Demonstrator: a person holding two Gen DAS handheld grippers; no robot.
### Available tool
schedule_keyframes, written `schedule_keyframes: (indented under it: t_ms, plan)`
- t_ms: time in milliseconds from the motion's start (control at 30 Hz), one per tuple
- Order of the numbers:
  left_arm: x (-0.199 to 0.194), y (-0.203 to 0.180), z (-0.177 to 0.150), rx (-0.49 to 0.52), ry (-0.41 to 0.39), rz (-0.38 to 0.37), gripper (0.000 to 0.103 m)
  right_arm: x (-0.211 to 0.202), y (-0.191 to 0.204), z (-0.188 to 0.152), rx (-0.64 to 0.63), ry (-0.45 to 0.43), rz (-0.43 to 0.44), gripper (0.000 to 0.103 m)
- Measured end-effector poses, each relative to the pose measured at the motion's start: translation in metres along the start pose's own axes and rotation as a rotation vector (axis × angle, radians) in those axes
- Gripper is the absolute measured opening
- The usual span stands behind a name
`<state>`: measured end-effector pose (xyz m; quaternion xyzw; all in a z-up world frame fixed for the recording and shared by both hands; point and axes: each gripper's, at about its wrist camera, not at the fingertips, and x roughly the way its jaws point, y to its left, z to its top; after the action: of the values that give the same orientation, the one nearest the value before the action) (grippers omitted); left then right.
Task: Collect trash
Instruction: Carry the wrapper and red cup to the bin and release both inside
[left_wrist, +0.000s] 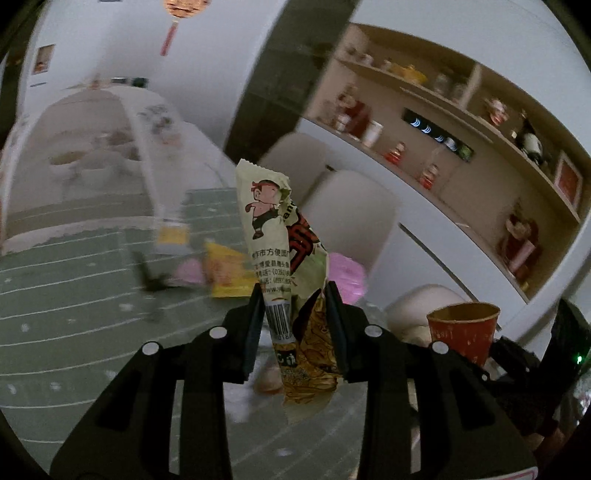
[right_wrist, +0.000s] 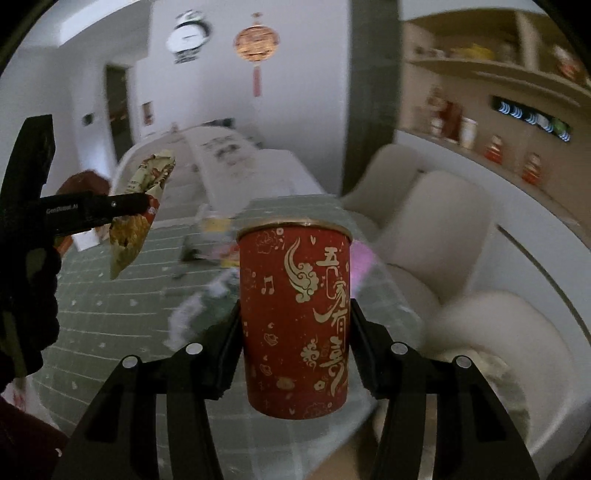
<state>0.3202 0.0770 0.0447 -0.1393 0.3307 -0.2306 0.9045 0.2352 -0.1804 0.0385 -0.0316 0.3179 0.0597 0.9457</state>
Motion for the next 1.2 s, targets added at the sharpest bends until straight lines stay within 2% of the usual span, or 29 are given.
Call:
schedule_keyframes:
  t_ms: [133,367,467,633,933,1033,1200]
  plan:
    - [0.033,-0.061,0.001,0.042,0.033,-0.053,0.031,-0.030,-0.054,-0.025,0.076,-0.023,-0.074,0.050]
    - [0.071,-0.170,-0.022,0.117,0.055,-0.163,0.031,-0.085,-0.143,-0.065,0.174,-0.061,-0.203,0.050]
    - [0.084,-0.206,-0.036,0.137,0.063,-0.206,0.031,-0.105,-0.173,-0.081,0.207,-0.072,-0.253,0.050]
    - [0.113,-0.252,-0.068,0.161,0.123,-0.275,0.034,-0.131,-0.221,-0.109,0.309,-0.084,-0.301,0.050]
    - [0.176,-0.301,-0.120,0.181,0.254,-0.311,0.034,-0.148,-0.248,-0.149,0.357,-0.053,-0.312,0.050]
    - [0.195,-0.307,-0.133,0.163,0.313,-0.317,0.037,-0.145,-0.251,-0.156,0.365,-0.041,-0.303,0.050]
    - [0.210,-0.302,-0.149,0.151,0.394,-0.290,0.050,-0.135,-0.259,-0.162,0.380,-0.030,-0.283,0.051]
